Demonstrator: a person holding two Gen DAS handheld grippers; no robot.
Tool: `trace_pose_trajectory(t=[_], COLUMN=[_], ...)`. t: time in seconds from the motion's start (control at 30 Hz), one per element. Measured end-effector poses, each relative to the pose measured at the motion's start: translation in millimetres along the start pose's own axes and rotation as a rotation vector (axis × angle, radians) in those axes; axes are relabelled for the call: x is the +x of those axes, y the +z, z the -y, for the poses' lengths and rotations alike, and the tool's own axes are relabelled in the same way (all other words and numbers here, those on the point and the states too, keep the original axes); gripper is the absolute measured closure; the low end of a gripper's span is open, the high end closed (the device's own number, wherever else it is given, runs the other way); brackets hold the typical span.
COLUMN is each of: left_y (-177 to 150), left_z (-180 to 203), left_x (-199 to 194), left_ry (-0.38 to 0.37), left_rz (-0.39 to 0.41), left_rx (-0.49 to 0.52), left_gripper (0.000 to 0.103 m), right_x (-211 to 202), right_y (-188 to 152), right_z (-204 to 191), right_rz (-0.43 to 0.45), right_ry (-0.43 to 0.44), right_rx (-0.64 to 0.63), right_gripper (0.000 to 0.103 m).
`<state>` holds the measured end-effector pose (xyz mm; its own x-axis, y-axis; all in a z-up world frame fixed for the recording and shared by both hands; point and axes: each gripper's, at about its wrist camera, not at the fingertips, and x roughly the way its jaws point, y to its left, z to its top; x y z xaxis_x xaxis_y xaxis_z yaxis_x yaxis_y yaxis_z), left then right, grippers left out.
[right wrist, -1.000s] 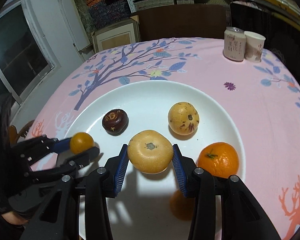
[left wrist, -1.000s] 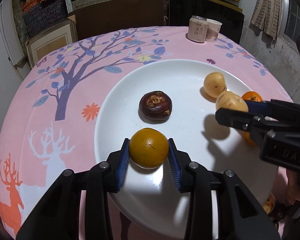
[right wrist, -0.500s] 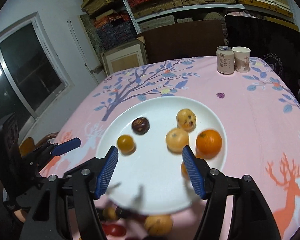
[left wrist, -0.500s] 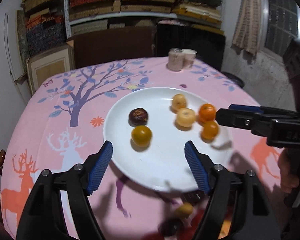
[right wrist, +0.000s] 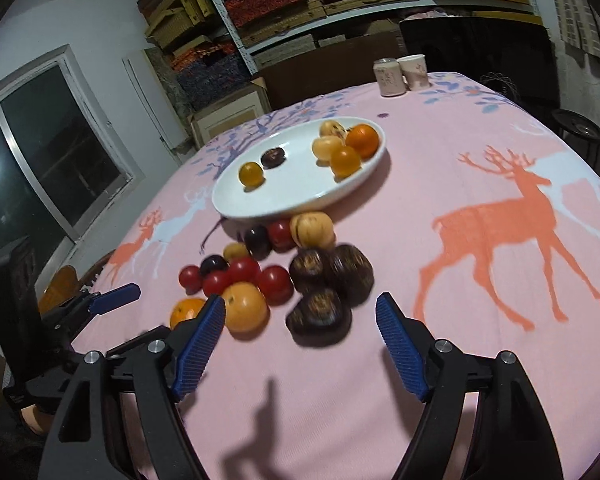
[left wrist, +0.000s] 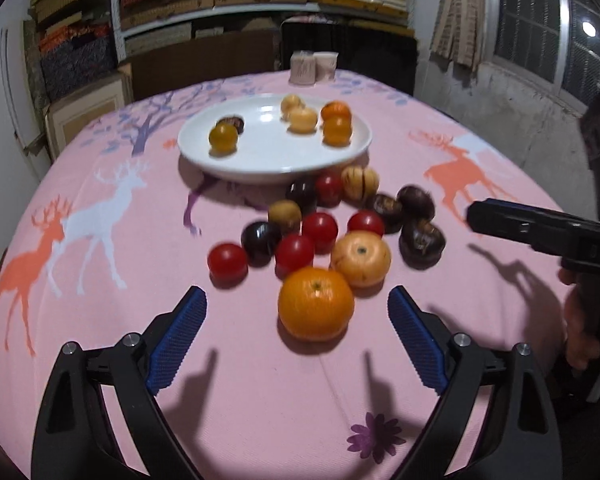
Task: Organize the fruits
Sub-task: 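Grasp the orange with the left tool while the right tool grasps a dark brown fruit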
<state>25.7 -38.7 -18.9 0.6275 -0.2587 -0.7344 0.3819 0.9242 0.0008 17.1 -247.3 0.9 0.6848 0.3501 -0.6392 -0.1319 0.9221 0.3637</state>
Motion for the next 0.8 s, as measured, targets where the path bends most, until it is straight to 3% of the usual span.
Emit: trace_pose_trajectory(t=[0.27, 0.3, 0.33, 0.37, 0.47, 0.53, 0.7, 0.8], left_y=[-10, -9, -8, -7, -7, -7, -10, -12], left_z=[7, 8, 8, 8, 8, 10, 5, -9], left_x=[25, 30, 32, 33, 34, 32, 16, 7], left_ry=[0.048, 0.052, 0.062, 0.074, 0.075, 0.065, 0.056, 0.033], left_rz=[-0.055, -0.066, -0.072, -0.074, -0.072, -0.058, 0.031, 0.076], left_rx=[-0.015, -0.016, -0.016, -0.02, -0.021, -0.01, -0.04, -0.116], left_gripper=[0.013, 0.019, 0.036, 0.042, 0.045, 0.057, 0.058, 0.058], right_x=[-18, -20, -21, -22, -24, -25, -16, -2], right_y=[-7, -8, -9, -10, -14, -15, -16, -20], right_z=[7, 7, 8, 8, 10, 13, 8, -1], right_rz=[0.019, 0.019, 0.018, 0.017, 0.016, 0.018, -0.015, -0.066], right_ry=[-0.023, -0.026, -0.029, -0.032, -0.053, -0.051, -0.058, -0.141], right_rx=[0.017, 0.015, 0.013, 0.012, 0.01, 0.022, -0.007, -0.087], right_gripper=[0.025, 0.025, 0.025, 0.025, 0.025, 0.025, 0.025, 0.025])
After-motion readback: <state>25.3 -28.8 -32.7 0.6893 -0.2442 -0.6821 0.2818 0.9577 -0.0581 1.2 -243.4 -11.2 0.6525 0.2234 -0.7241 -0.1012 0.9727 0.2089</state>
